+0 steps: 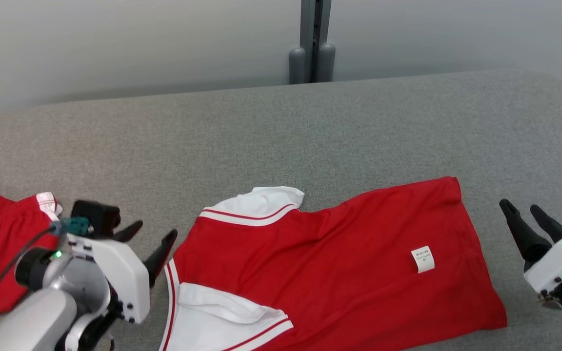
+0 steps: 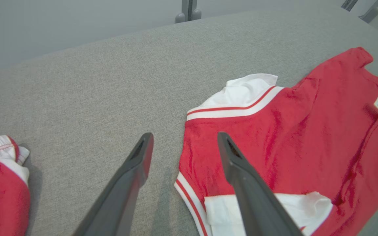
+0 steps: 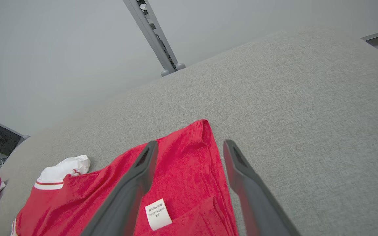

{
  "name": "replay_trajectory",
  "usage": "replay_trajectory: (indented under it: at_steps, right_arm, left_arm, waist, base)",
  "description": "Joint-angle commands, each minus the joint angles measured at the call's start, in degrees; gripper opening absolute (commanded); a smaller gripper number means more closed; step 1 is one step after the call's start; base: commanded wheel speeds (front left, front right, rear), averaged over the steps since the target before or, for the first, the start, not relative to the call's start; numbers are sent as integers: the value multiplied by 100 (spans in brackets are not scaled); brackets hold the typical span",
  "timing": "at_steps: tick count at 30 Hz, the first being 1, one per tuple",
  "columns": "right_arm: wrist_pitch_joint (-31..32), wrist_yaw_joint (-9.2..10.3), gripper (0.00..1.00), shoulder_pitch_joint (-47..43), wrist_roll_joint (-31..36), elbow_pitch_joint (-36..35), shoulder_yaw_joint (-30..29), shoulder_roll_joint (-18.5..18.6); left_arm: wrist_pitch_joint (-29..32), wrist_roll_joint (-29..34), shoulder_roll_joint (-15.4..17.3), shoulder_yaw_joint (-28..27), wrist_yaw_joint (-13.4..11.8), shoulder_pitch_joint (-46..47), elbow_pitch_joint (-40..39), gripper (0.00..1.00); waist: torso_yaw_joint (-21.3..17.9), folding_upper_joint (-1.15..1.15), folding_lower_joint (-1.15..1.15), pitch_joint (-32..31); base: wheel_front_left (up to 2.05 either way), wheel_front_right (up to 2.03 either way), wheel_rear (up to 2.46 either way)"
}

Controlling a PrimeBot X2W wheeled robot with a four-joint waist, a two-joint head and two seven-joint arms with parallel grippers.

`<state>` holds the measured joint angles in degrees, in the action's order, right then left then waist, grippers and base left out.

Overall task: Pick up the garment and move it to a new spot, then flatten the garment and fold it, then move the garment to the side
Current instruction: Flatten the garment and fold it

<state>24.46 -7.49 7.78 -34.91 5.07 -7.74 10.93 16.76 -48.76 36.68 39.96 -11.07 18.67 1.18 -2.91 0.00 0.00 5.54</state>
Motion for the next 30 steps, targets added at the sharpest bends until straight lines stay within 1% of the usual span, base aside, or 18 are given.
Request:
replay_trajectory:
  at_steps: [1,2,5,8,11,14,18,21,27,28,30]
  right_arm:
    - [-122,-2,100,203,-16,124,38,70]
    - [-269,-2,100,485,21,339,122,132]
    - [-421,-2,100,961,-8,682,253,174]
    - [-436,-2,100,1454,-133,1076,481,215]
    - [-381,-2,100,1887,-249,1433,805,269]
    - [-284,-2,100,2221,-399,1699,1155,308]
    - [-188,-2,100,2505,-619,1949,1538,362]
    - [-217,-2,100,2675,-759,2069,1764,365]
    - [-348,-2,100,2902,-1008,2285,2205,360]
    - [-348,-2,100,2902,-1008,2285,2205,360]
    - [-447,-2,100,2998,-1094,2408,2384,364]
  left_arm:
    - [41,-15,-34,-49,108,295,117,100]
    - [185,-90,-113,-67,320,655,327,100]
    - [463,-268,-243,-93,657,1226,664,100]
    - [838,-374,-346,-34,1008,1817,1066,100]
    - [1242,-495,-445,32,1341,2368,1472,100]
    - [1600,-631,-551,108,1572,2791,1820,100]
    - [1929,-607,-629,302,1737,3230,2177,100]
    - [2040,-710,-749,390,1807,3471,2370,100]
    - [2311,-815,-899,696,1854,3756,2628,100]
    - [2311,-815,-899,696,1854,3756,2628,100]
    - [2549,-1034,-946,912,1864,3800,2561,100]
  waist:
    - [-87,0,0,209]
    - [-129,0,0,406]
    - [-198,0,0,732]
    - [-276,0,0,1033]
    - [-352,0,0,1311]
    - [-430,0,0,1505]
    - [-528,0,0,1699]
    - [-601,0,0,1820]
    - [-738,0,0,1981]
    - [-738,0,0,1981]
    - [-778,0,0,2021]
  base:
    - [0,0,0]
    - [0,0,0]
    - [0,0,0]
    - [0,0,0]
    - [0,0,0]
    - [0,0,0]
    - [0,0,0]
    - [0,0,0]
    - [0,0,0]
    - [0,0,0]
    - [0,0,0]
